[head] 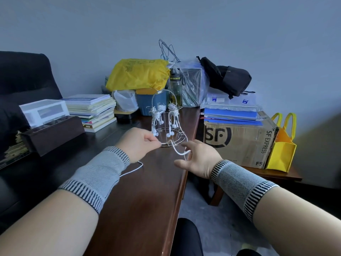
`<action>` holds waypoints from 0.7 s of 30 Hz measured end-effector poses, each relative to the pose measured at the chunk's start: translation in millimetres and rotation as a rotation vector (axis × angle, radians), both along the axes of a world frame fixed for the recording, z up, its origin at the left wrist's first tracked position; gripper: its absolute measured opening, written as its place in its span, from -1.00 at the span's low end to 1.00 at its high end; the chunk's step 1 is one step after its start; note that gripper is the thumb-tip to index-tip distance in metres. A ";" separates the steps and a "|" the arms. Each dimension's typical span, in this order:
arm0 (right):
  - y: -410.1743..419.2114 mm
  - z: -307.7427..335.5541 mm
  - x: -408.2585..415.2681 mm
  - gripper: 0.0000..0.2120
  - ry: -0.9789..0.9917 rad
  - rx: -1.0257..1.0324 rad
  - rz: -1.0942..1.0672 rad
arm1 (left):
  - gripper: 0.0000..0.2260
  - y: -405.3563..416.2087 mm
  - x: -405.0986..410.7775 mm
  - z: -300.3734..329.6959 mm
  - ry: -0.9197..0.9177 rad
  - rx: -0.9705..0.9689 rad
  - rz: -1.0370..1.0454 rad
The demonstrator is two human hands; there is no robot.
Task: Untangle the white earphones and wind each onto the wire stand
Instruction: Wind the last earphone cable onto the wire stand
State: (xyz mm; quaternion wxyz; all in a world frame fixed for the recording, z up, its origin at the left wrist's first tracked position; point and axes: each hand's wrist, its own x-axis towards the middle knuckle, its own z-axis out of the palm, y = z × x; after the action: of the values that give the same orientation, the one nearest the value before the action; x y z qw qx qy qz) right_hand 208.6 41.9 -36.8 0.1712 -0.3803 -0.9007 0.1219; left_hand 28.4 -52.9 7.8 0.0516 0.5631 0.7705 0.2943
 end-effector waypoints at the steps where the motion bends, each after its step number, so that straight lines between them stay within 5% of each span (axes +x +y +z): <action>1: -3.9 2.8 -4.5 -0.32 0.036 0.043 0.022 | -0.84 3.3 7.3 -0.3 0.020 0.004 -0.037; 8: -6.6 6.3 -11.3 -0.71 0.147 0.228 0.137 | -0.85 12.8 16.1 0.8 0.020 0.032 -0.118; 13: 4.1 0.7 0.7 -0.64 0.343 0.051 -0.010 | -0.81 1.9 -9.8 3.0 0.039 0.015 -0.015; 17: 17.8 -0.4 11.7 -0.60 0.168 0.003 -0.171 | -0.89 -7.4 -44.2 8.3 -0.001 0.123 0.204; 19: 16.0 -0.4 9.4 -0.82 0.020 -0.005 -0.130 | -0.90 -9.6 -49.3 10.8 -0.002 0.166 0.238; 20: 12.9 -0.2 7.9 -0.74 -0.085 -0.010 -0.090 | -0.90 -9.1 -48.9 12.3 -0.008 0.177 0.229; 21: 10.9 0.2 5.3 -0.42 -0.194 -0.016 -0.045 | -0.92 -8.4 -46.2 14.0 -0.016 0.185 0.206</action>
State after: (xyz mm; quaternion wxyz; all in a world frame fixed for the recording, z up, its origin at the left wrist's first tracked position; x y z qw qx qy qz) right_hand 214.0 52.8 -36.6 0.0828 -0.4117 -0.9033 0.0878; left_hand -17.9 -61.3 21.9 -0.0248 0.4808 0.7936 0.3721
